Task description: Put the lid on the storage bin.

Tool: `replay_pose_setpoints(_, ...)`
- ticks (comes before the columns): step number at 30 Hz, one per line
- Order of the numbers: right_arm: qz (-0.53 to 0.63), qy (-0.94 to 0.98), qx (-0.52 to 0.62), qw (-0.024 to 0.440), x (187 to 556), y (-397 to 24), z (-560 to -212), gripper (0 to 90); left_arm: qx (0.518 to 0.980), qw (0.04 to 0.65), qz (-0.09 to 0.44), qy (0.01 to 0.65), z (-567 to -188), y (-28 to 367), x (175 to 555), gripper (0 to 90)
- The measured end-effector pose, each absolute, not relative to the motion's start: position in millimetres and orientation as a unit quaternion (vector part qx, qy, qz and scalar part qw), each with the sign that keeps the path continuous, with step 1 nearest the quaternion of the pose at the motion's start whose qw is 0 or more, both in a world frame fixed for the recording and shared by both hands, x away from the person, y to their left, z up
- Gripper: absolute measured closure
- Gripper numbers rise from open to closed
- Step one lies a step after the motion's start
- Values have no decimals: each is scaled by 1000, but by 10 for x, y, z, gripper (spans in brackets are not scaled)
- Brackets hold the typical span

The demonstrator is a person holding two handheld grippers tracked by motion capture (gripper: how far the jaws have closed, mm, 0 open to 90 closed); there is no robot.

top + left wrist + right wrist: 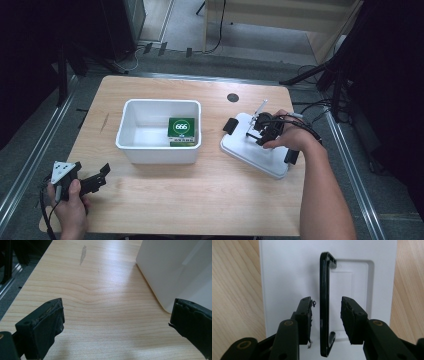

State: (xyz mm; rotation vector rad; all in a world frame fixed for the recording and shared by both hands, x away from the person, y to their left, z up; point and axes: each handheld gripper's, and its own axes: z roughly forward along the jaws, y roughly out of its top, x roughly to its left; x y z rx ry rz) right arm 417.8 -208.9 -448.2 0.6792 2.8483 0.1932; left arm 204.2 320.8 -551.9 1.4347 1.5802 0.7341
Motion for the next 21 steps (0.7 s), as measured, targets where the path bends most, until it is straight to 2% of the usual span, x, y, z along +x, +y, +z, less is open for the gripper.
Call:
replay_pose_setpoints(12,48,965,241,96,4238,-2116,-4557,783,575,428,293,632,-5520,3206,2041,0)
replay_pose_setpoints(21,56,960,240,132,4305,-2130,-4561,822,575,431,291,632,-5521,3211,2037,0)
